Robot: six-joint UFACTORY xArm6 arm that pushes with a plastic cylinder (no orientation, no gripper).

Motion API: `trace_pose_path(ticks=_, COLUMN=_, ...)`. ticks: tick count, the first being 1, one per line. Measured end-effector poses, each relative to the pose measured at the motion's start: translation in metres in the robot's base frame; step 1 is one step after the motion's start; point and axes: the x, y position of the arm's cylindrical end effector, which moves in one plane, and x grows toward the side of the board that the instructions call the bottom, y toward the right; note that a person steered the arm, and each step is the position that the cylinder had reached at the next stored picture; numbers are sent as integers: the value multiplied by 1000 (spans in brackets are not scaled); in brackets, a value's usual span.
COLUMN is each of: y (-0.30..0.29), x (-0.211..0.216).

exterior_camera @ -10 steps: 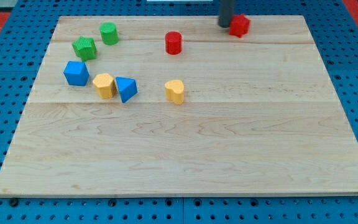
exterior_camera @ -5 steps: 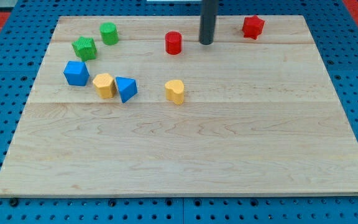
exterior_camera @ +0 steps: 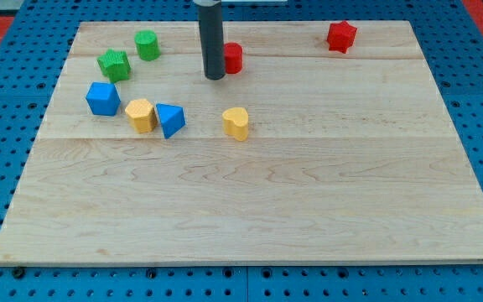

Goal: Place the red circle horizontally to the left of the red star

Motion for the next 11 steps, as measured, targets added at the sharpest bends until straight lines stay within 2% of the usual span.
trace_pose_path(ticks=1, y=25, x=-25)
trace_pose_path(ticks=2, y=1, x=-29)
trace_pose_path(ticks=4, y=84, x=-50)
trace_pose_path(ticks=5, y=58, x=-50)
trace_pose_path(ticks=6, y=43, x=-80)
trace_pose_path(ticks=7, y=56, x=-109)
trace_pose_path(ticks=10, y=81, x=-102)
trace_pose_path(ticks=11, y=54, x=-91)
